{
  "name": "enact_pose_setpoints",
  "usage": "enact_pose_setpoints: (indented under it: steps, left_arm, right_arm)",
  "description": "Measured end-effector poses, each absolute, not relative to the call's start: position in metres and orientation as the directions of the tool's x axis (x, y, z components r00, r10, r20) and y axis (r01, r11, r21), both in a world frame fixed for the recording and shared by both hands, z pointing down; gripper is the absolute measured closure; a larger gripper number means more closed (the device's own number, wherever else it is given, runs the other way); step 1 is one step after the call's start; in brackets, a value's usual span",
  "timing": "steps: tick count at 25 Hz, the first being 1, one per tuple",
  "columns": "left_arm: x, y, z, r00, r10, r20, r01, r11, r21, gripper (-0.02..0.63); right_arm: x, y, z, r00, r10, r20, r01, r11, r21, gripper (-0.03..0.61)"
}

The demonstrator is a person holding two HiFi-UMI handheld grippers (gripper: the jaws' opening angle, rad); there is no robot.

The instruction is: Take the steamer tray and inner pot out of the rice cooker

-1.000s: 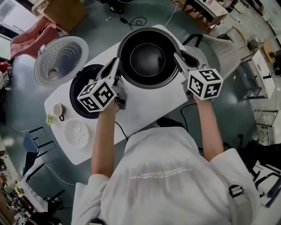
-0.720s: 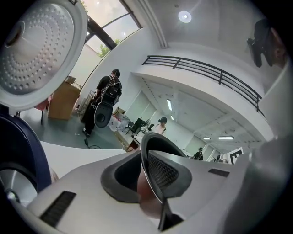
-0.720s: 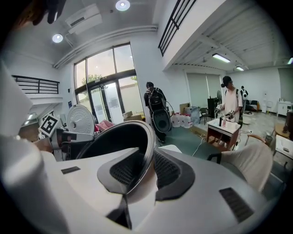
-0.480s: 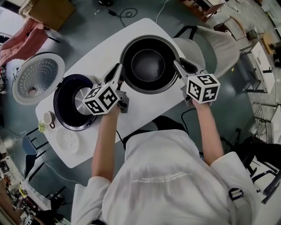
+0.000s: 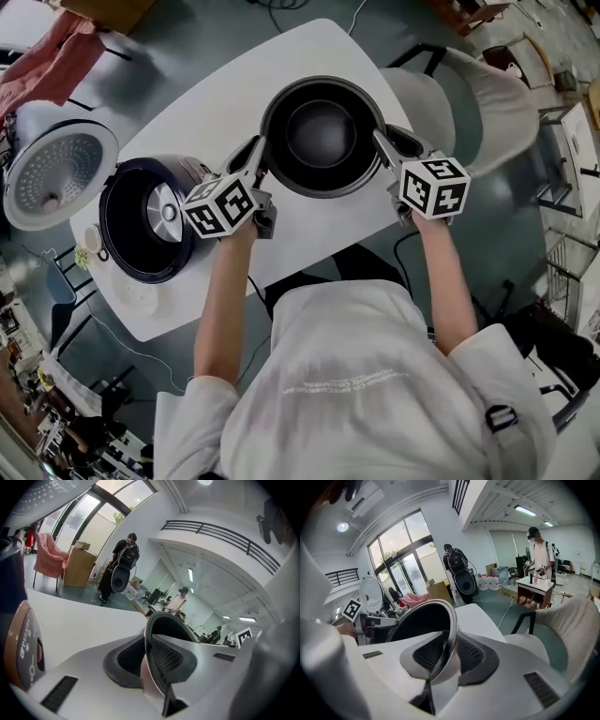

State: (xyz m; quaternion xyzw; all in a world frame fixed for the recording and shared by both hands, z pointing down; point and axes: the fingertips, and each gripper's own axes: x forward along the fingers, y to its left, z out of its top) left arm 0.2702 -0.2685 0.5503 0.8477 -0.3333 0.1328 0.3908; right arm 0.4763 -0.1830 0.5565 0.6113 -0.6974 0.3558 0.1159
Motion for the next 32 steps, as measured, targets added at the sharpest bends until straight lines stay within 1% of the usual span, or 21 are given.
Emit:
enact_pose_setpoints:
  steps: [7, 12, 16, 18, 25, 30, 32]
  left_arm:
    - [0.272, -0.278, 0.569, 0.716, -0.465, 0.521, -0.698, -0.451, 0.556, 0.554]
    - [0.272, -0.286, 0.573, 0.69, -0.509, 0.515, -0.724, -0.47, 0.506, 0.541]
    - [0.275, -0.287, 0.586, 0.671, -0.492, 0.554, -0.739, -0.496, 0.456, 0.491]
    - [0.277, -0.291, 0.591, 0.657, -0.493, 0.571, -0.751, -0.497, 0.435, 0.495]
    - [0.284, -0.314, 0.593, 0.633, -0.526, 0.568, -0.772, -0.483, 0.413, 0.502]
    - [0.289, -0.338, 0.594, 0.66, -0.542, 0.521, -0.751, -0.463, 0.47, 0.497]
    - [0.287, -0.341, 0.593, 0.659, -0.544, 0.52, -0.752, -0.461, 0.471, 0.497]
  right_arm:
    - [0.48, -0.196, 0.576, -0.26, -0.752, 0.606, -0.925, 0.014, -0.38, 0.482]
    - [0.478, -0.206, 0.58, -0.291, -0.767, 0.572, -0.903, 0.022, -0.429, 0.476]
    - [0.473, -0.219, 0.581, -0.331, -0.772, 0.543, -0.875, 0.035, -0.483, 0.476]
    - [0.474, -0.229, 0.58, -0.33, -0.778, 0.535, -0.872, 0.033, -0.489, 0.48]
    - [0.482, -0.249, 0.581, -0.284, -0.803, 0.523, -0.878, -0.003, -0.479, 0.48]
    - [0.486, -0.268, 0.583, -0.294, -0.815, 0.499, -0.859, -0.004, -0.513, 0.477]
    - [0.483, -0.269, 0.582, -0.3, -0.815, 0.496, -0.856, 0.0, -0.517, 0.476]
